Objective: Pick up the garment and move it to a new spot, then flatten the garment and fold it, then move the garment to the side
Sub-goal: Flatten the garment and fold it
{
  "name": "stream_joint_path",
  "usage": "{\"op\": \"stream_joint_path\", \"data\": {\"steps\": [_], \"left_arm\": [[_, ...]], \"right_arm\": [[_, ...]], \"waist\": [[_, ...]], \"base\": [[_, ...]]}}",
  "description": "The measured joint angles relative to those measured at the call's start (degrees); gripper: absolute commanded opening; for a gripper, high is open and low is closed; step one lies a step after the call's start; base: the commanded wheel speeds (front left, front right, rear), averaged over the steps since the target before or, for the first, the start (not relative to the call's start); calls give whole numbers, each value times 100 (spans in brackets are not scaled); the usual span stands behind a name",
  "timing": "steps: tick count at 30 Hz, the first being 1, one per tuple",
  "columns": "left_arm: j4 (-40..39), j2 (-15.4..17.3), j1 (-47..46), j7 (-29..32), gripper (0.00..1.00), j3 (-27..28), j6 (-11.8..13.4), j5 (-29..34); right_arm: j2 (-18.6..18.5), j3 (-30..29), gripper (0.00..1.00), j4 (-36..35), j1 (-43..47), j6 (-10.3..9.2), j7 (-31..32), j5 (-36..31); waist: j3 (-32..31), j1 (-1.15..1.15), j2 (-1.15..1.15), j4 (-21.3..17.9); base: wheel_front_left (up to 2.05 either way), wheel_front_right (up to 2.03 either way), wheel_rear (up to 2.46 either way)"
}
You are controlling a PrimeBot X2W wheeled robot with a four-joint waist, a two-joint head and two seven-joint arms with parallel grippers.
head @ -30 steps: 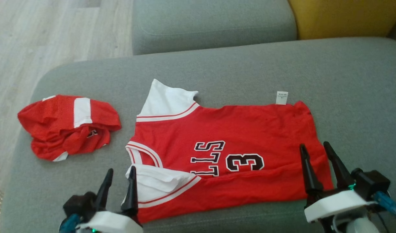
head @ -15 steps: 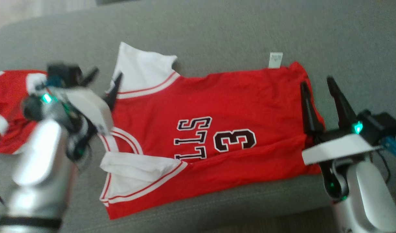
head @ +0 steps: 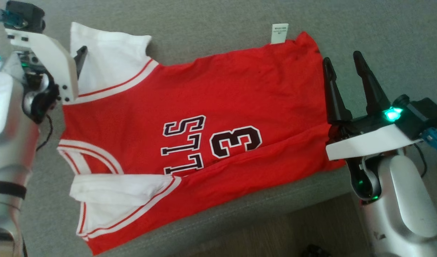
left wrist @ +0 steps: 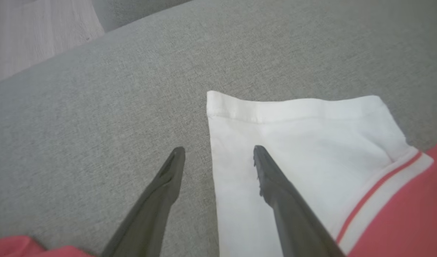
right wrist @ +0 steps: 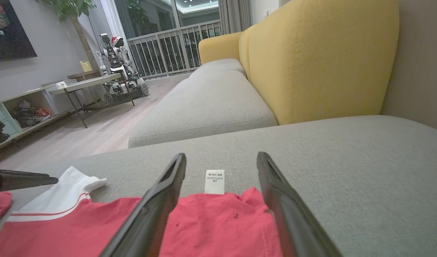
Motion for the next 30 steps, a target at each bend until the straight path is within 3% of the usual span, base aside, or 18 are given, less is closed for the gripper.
{"op": "stream_joint_path", "data": {"steps": [14, 15, 16, 19, 24, 30], "left_arm": [[1111, 59, -774, -352, 100, -233, -5, -169], [1174, 51, -796, -350, 33, -248, -5, -225], [1224, 34, -815, -350, 0, -270, -5, -283], [1258, -11, -840, -344, 0, -370, -7, -365], [1169, -156, -850, -827, 0, -606, -5, -653], [743, -385, -549, -1590, 0, -592, -5, -1063]], "right_arm": [[-1, 107, 100, 87, 0, 0, -131, 142], [-1, 105, 100, 87, 0, 0, -147, 143], [-1, 102, 100, 89, 0, 0, -148, 143], [-1, 89, 100, 108, 0, 0, -152, 142], [-2, 46, 100, 215, -39, 0, -141, 90], [-10, -12, 100, 573, -521, 0, 487, -260]], "waist": [[317, 0, 0, -369], [325, 0, 0, -377], [328, 0, 0, -377], [315, -1, 0, -359], [164, -1, 0, -173], [-91, -1, 0, 194]], "base": [[0, 0, 0], [0, 0, 0], [0, 0, 0], [0, 0, 0], [0, 0, 0], [0, 0, 0]]}}
